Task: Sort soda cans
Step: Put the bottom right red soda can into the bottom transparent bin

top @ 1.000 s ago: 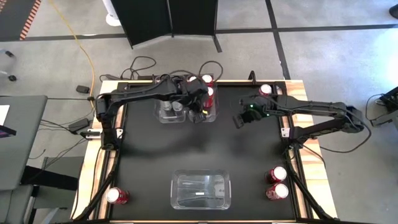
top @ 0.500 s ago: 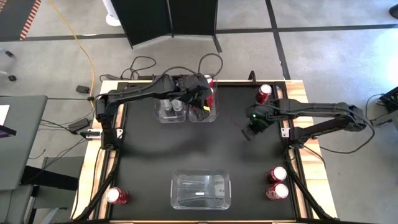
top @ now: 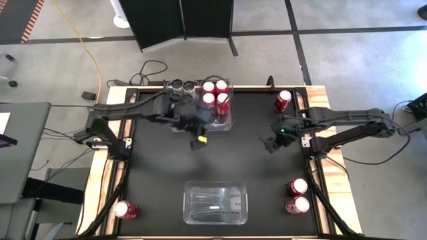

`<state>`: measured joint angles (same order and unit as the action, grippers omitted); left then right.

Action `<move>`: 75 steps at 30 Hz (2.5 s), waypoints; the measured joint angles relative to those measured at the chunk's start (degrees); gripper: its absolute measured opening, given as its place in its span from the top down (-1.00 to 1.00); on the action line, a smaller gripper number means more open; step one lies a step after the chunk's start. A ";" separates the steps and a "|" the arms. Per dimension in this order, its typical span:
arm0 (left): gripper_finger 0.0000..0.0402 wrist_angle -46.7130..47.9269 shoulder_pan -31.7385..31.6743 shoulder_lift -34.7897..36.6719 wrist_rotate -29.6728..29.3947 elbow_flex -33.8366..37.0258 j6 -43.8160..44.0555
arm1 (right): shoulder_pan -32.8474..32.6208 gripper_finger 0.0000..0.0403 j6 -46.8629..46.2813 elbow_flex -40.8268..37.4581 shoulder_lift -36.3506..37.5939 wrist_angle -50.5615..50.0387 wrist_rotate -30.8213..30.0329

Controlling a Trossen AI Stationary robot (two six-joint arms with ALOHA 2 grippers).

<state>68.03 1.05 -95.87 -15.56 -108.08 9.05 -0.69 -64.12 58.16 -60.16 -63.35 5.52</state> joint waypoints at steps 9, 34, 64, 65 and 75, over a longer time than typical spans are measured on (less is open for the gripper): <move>0.49 -5.25 8.55 11.41 -7.90 14.26 10.12 | -5.33 -0.28 -11.55 0.87 -0.02 -15.28 0.26; 0.05 -21.60 19.39 21.79 -15.80 40.14 29.43 | -38.10 -0.91 -42.28 0.76 -0.08 -15.46 5.57; 0.00 -20.98 19.35 21.76 -15.77 40.12 30.12 | -44.54 -0.34 -51.70 -13.03 -0.43 5.10 2.06; 0.00 -20.98 19.35 21.76 -15.77 40.12 30.29 | -43.90 -0.34 -51.12 -12.16 -0.52 4.45 1.78; 0.00 -20.98 19.33 21.76 -15.80 40.12 31.24 | -33.00 -0.34 -37.01 2.42 -3.62 2.82 -6.16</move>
<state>47.05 20.38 -74.11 -31.35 -67.96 40.29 -33.70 -101.13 60.58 -63.78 -60.53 -0.64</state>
